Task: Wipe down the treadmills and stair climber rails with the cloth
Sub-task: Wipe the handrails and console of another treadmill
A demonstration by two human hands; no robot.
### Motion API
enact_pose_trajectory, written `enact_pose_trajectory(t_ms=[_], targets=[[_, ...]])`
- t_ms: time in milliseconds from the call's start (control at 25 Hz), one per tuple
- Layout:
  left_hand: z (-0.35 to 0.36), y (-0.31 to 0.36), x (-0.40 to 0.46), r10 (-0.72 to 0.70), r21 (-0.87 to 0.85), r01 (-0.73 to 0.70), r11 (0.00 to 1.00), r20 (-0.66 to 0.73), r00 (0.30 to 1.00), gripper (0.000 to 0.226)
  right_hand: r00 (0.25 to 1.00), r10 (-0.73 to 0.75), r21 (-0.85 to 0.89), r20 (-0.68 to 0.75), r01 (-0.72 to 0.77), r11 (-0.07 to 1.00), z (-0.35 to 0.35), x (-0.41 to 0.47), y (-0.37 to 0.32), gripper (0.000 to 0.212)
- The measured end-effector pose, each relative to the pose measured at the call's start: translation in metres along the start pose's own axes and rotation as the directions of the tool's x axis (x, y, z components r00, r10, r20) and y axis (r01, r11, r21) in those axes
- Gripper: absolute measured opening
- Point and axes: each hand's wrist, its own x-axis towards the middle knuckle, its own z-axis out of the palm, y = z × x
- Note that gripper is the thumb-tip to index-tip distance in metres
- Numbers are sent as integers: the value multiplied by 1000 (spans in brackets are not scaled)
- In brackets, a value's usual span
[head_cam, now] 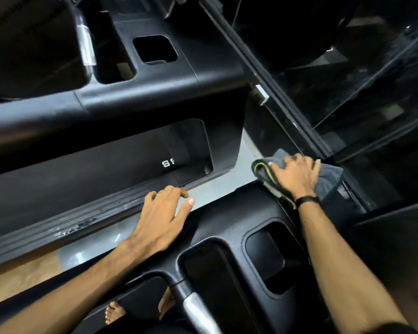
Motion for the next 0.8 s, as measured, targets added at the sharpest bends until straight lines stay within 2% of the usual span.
enact_pose_trajectory(t_ms=[40,120,200,280,360,400,480,560,600,640,720,760,800], targets=[[2,1,2,7,-1,-7,1000,-6,1000,43,998,58,-6,33,-58,998,-1,12,5,60],[4,1,8,1,-15,-1,1000,-10,1000,43,999,12,-14,47,-12,1000,-1,7,-13,57],[8,4,14,-8,-25,8,1000,0,1000,41,984,-180,40,1,179,983,5,-42,-51,52],[12,7,20,-4,-40,4,999,17,1000,44,917,-374,172,-139,394,903,22,-114,-74,47],[14,6,22,8,-55,-7,998,27,1000,46,881,-400,245,-255,459,854,26,-136,-57,43],[14,4,22,10,-60,-8,998,29,1000,44,895,-355,208,-269,414,886,24,-118,-38,43],[11,-2,21,-1,-62,2,998,24,1000,39,972,-107,103,-208,130,986,12,-62,-3,48],[7,-4,17,-12,-56,12,998,4,1000,37,990,137,31,-39,-136,990,-3,-9,5,55],[5,-5,14,-11,-55,11,998,-5,1000,36,987,155,-29,46,-153,988,-7,6,-6,55],[3,-6,12,-9,-56,8,998,-14,1000,36,988,100,-85,116,-90,992,-8,13,-28,54],[-2,-9,9,-9,-68,7,998,-38,999,37,957,-127,-43,261,143,989,-6,-8,-87,53],[-7,-10,11,-20,-85,15,996,-63,998,38,920,-269,22,285,274,961,-3,-37,-118,53],[-11,-11,13,-42,-108,33,994,-87,995,40,878,-417,98,236,406,909,0,-78,-143,52]])
